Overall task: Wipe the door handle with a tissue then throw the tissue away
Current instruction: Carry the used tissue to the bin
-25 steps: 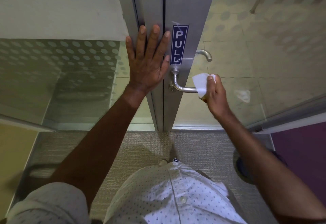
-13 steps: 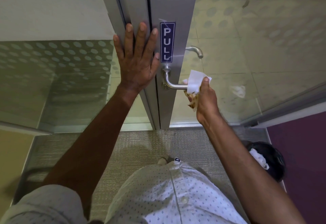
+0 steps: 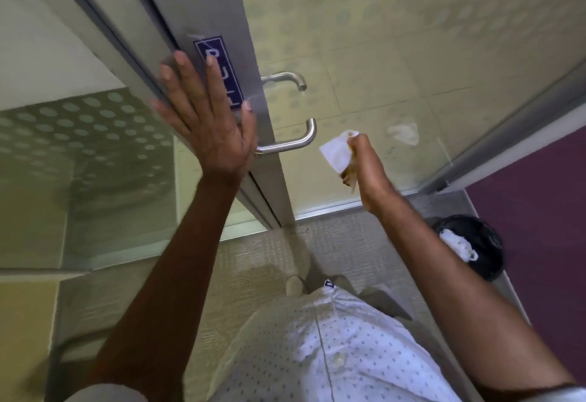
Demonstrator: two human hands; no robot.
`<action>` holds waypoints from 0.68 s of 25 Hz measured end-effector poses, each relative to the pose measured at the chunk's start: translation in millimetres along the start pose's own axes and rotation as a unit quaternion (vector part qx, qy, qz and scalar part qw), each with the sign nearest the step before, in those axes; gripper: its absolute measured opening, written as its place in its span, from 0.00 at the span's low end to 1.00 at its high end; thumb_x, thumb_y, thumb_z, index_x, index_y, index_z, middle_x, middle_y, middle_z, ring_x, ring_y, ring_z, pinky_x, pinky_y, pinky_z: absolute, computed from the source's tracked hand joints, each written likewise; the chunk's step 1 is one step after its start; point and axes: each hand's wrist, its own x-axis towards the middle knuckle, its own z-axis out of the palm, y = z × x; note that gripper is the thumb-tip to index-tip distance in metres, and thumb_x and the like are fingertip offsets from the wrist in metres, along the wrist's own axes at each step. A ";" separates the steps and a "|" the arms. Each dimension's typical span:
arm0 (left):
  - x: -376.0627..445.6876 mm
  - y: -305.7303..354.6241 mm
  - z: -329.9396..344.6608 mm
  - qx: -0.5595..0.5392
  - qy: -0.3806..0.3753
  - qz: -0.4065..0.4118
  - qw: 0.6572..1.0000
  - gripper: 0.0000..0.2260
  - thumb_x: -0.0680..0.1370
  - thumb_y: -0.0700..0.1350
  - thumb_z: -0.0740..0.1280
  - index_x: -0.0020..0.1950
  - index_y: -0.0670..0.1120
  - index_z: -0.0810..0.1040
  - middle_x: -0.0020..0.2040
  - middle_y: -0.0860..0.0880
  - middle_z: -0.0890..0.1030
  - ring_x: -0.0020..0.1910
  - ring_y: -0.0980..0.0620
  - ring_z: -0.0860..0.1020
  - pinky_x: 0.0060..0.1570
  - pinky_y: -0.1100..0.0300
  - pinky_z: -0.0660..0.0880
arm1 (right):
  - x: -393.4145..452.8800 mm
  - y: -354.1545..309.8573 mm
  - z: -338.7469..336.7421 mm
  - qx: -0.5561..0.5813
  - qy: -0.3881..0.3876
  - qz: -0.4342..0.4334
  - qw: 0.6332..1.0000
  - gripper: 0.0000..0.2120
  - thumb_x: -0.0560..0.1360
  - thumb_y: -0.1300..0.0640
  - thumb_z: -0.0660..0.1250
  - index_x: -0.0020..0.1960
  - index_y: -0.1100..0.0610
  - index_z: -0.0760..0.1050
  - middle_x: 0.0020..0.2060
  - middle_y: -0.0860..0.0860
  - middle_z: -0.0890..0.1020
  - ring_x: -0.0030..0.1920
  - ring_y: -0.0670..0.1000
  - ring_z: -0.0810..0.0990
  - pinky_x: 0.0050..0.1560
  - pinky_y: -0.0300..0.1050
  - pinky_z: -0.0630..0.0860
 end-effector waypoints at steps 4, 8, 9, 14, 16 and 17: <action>-32.6 81.6 -4.7 -0.107 -0.052 0.053 0.991 0.32 0.81 0.51 0.66 0.81 0.40 0.61 0.79 0.30 0.63 0.79 0.29 0.57 0.80 0.41 0.34 | 4.1 6.4 -75.1 -0.038 -0.027 -0.047 0.998 0.07 0.70 0.48 0.55 0.43 0.48 0.70 0.33 0.47 0.69 0.29 0.45 0.66 0.26 0.38 0.60; -78.0 187.8 4.5 -0.185 -0.178 0.116 0.960 0.30 0.81 0.49 0.65 0.82 0.43 0.65 0.83 0.36 0.62 0.82 0.33 0.59 0.81 0.34 0.44 | 15.7 31.1 -163.3 -0.120 0.066 -0.036 0.990 0.06 0.75 0.52 0.61 0.43 0.53 0.74 0.37 0.52 0.75 0.37 0.49 0.74 0.34 0.41 0.68; -88.4 214.9 10.1 -0.207 -0.221 0.123 0.945 0.29 0.81 0.49 0.64 0.82 0.43 0.66 0.83 0.37 0.62 0.83 0.34 0.59 0.81 0.33 0.48 | 21.1 41.0 -188.8 -0.162 0.088 -0.038 0.982 0.07 0.77 0.56 0.62 0.41 0.55 0.74 0.39 0.56 0.75 0.42 0.51 0.74 0.39 0.43 0.69; -143.7 334.1 49.9 -0.285 -0.420 0.164 0.846 0.26 0.84 0.51 0.57 0.79 0.42 0.71 0.83 0.40 0.63 0.83 0.36 0.60 0.79 0.35 0.58 | 44.9 95.1 -318.1 -0.285 0.170 0.012 0.943 0.05 0.77 0.64 0.67 0.44 0.66 0.76 0.36 0.58 0.77 0.40 0.56 0.76 0.44 0.59 0.79; -170.7 371.5 72.1 -0.279 -0.474 0.178 0.816 0.24 0.84 0.50 0.58 0.78 0.41 0.72 0.83 0.40 0.64 0.83 0.35 0.61 0.79 0.36 0.61 | 53.7 120.6 -359.6 -0.267 0.200 0.056 0.941 0.07 0.76 0.61 0.71 0.53 0.59 0.77 0.44 0.55 0.82 0.46 0.57 0.81 0.49 0.57 0.79; -185.5 388.3 84.4 -0.277 -0.495 0.178 0.804 0.23 0.84 0.48 0.60 0.78 0.40 0.72 0.82 0.39 0.64 0.83 0.35 0.61 0.79 0.37 0.61 | 58.8 132.9 -378.3 -0.250 0.214 0.079 0.941 0.08 0.75 0.59 0.72 0.53 0.55 0.76 0.45 0.54 0.83 0.48 0.58 0.82 0.50 0.56 0.79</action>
